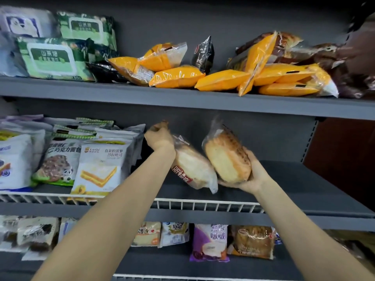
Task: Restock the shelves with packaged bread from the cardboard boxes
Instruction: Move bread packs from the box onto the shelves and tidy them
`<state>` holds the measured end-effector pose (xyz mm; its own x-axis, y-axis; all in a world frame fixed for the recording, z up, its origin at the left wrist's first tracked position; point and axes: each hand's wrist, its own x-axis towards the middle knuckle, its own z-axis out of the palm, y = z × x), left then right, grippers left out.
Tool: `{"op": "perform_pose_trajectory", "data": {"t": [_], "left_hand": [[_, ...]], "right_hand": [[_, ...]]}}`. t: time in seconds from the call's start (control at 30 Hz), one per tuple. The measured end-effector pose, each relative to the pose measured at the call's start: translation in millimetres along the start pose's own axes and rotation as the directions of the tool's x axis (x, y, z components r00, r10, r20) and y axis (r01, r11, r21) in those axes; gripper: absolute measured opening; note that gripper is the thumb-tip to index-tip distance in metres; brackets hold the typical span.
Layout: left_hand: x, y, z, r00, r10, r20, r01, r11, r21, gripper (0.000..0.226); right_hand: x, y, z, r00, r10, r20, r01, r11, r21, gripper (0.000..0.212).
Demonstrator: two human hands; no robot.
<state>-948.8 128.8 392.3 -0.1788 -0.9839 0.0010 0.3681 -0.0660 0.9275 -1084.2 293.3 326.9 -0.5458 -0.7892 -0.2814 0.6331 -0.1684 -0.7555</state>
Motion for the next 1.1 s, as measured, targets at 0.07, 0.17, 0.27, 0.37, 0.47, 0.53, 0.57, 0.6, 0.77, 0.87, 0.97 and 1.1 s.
{"op": "perform_pose_trajectory", "data": {"t": [0.07, 0.17, 0.27, 0.37, 0.47, 0.53, 0.57, 0.6, 0.77, 0.87, 0.97, 1.1], "left_hand": [[-1, -7, 7, 0.999, 0.023, -0.047, -0.023, 1.000, 0.002, 0.026], [0, -11, 13, 0.997, 0.031, 0.075, -0.035, 0.998, 0.061, 0.017], [1, -2, -3, 0.889, -0.060, 0.454, -0.101, 0.941, 0.322, 0.023], [-6, -2, -25, 0.632, -0.072, 0.772, -0.350, 0.862, 0.367, 0.039], [0, -5, -38, 0.511, -0.055, 0.858, -0.638, 0.644, 0.421, 0.094], [18, -3, -43, 0.485, -0.074, 0.871, -0.846, 0.212, 0.489, 0.109], [26, 0, -44, 0.485, -0.100, 0.869, -0.870, 0.048, 0.491, 0.104], [34, 3, -44, 0.499, -0.110, 0.860, -0.867, -0.040, 0.497, 0.093], [74, 6, -43, 0.559, 0.112, 0.821, -0.795, -0.210, 0.570, 0.027], [93, -1, -49, 0.625, 0.285, 0.727, -0.710, -0.179, 0.681, 0.019], [96, 3, -51, 0.692, 0.460, 0.556, -0.663, 0.100, 0.742, 0.023], [93, 18, -47, 0.774, 0.493, 0.396, -0.598, 0.365, 0.714, 0.027]], "right_hand": [[8, 6, 4, 0.995, 0.079, 0.056, -0.080, 0.997, 0.010, 0.052], [18, 18, 15, 0.988, 0.121, 0.098, -0.124, 0.992, 0.022, 0.051], [31, 21, 15, 0.984, 0.143, 0.101, -0.152, 0.985, 0.078, 0.057], [51, 24, 15, 0.976, 0.175, 0.128, -0.191, 0.973, 0.130, 0.062], [64, 27, 25, 0.965, 0.182, 0.188, -0.210, 0.967, 0.143, 0.064], [72, 30, 33, 0.960, 0.169, 0.225, -0.209, 0.963, 0.169, 0.062], [76, 31, 38, 0.960, 0.158, 0.233, -0.201, 0.964, 0.176, 0.060], [79, 33, 43, 0.967, 0.142, 0.213, -0.181, 0.967, 0.178, 0.057], [99, 38, 64, 0.983, 0.081, 0.164, -0.111, 0.977, 0.184, 0.054], [116, 25, 68, 0.998, 0.012, 0.068, -0.023, 0.987, 0.161, 0.055], [130, 12, 57, 0.974, -0.166, -0.152, 0.174, 0.984, 0.039, 0.062], [138, 15, 53, 0.853, -0.388, -0.349, 0.240, 0.886, -0.397, 0.067]]}}
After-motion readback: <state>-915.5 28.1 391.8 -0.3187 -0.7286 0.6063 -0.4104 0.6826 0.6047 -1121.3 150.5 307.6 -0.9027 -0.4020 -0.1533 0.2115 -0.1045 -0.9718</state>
